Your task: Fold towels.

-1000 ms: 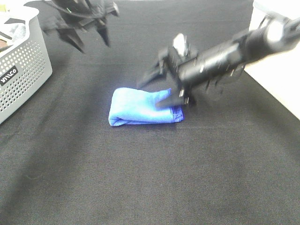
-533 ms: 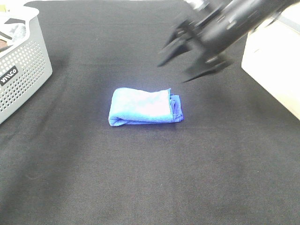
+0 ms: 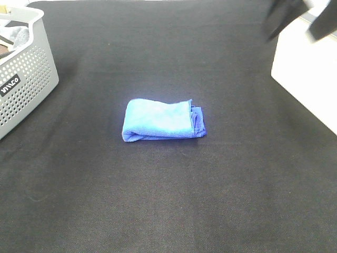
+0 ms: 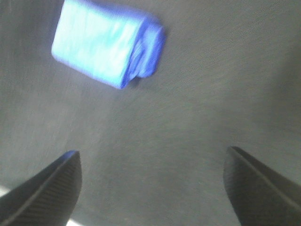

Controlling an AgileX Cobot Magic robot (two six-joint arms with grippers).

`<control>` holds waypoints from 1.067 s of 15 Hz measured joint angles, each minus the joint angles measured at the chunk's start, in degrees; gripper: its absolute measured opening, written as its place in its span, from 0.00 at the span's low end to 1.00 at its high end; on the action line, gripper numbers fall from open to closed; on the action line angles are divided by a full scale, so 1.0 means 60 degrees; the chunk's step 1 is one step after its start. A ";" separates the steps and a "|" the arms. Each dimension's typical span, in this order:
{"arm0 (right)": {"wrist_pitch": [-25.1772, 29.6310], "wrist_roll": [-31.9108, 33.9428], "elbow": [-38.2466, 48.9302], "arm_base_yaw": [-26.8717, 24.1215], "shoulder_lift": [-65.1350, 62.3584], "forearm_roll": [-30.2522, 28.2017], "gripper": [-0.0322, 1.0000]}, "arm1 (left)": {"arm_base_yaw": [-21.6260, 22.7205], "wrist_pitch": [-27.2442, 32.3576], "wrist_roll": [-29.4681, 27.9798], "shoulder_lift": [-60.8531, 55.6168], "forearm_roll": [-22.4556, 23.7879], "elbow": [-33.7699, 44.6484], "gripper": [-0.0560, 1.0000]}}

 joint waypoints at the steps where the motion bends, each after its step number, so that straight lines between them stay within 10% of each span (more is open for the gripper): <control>1: 0.0000 0.0000 0.0000 0.0000 0.0000 0.0000 0.79 | 0.0000 0.0000 0.0000 0.0000 0.0000 0.0000 0.65; 10: 0.0038 0.0153 0.6016 0.0000 -0.7019 -0.0277 0.79 | 0.0000 0.0038 0.0076 -0.8088 0.0181 0.7277 0.65; 16: -0.0754 0.0153 0.8890 0.0000 -1.1249 -0.1814 0.79 | 0.0000 -0.0334 0.2091 -1.0829 -0.0726 1.0332 0.65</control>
